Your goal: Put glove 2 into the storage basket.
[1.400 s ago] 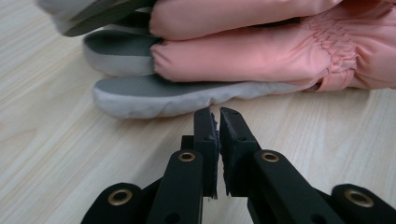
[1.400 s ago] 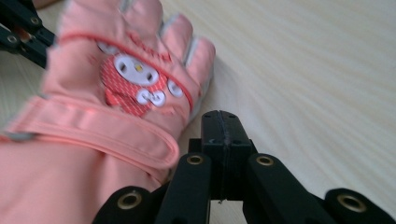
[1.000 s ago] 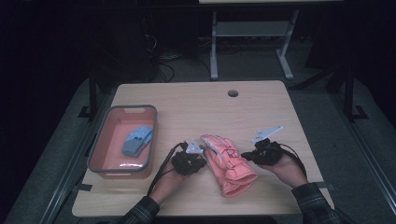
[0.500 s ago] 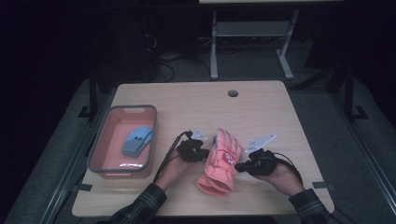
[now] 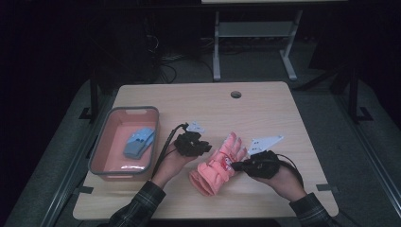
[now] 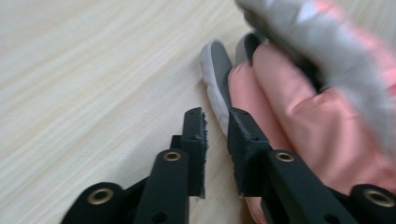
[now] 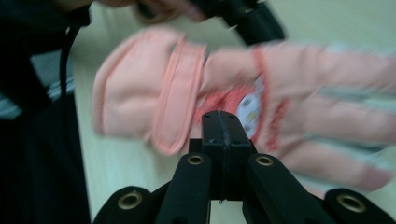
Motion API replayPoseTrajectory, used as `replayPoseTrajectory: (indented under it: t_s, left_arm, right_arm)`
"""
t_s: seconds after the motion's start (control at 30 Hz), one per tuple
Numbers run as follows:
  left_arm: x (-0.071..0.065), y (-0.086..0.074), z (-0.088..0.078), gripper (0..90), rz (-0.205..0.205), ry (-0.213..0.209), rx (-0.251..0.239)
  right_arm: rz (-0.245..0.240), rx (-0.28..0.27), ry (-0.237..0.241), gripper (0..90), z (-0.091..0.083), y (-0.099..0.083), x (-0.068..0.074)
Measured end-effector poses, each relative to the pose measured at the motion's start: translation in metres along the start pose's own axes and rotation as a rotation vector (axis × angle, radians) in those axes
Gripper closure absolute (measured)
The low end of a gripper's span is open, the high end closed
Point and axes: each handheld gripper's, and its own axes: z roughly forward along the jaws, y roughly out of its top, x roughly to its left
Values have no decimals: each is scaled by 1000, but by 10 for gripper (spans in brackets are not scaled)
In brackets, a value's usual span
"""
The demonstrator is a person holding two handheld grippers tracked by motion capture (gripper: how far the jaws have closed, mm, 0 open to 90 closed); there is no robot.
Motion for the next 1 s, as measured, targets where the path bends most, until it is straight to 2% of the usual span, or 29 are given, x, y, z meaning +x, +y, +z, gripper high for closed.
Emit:
replayPoseTrajectory:
  t_s: [0.07,0.13,0.33,0.4,0.5,0.53,0.63,0.67,0.87,1.0]
  left_arm:
    - [1,4,-12,683,-9,5,-11]
    - [3,7,-21,623,-27,2,-16]
    - [-1,11,-38,417,-21,-47,-26]
    - [-4,12,-39,395,-17,-69,-23]
    - [-11,13,-35,297,-14,-107,-10]
    - [-13,13,-31,297,-7,-119,4]
    - [-18,12,-19,221,-4,-133,27]
    - [-18,11,-16,221,6,-133,38]
    - [-15,3,4,156,-39,-179,65]
    - [-10,-4,17,139,-58,-205,106]
  right_arm:
    - [9,-24,-24,900,0,5,-4]
    - [20,-22,-46,900,6,9,-9]
    - [26,41,-90,900,33,9,-16]
    - [30,44,-90,900,35,9,-16]
    - [34,60,-95,900,46,7,-19]
    - [34,60,-95,900,46,7,-19]
    - [39,65,-95,900,53,7,-21]
    - [39,65,-95,900,53,7,-21]
    - [45,73,-92,900,53,6,-21]
    - [37,41,-112,900,44,5,-26]
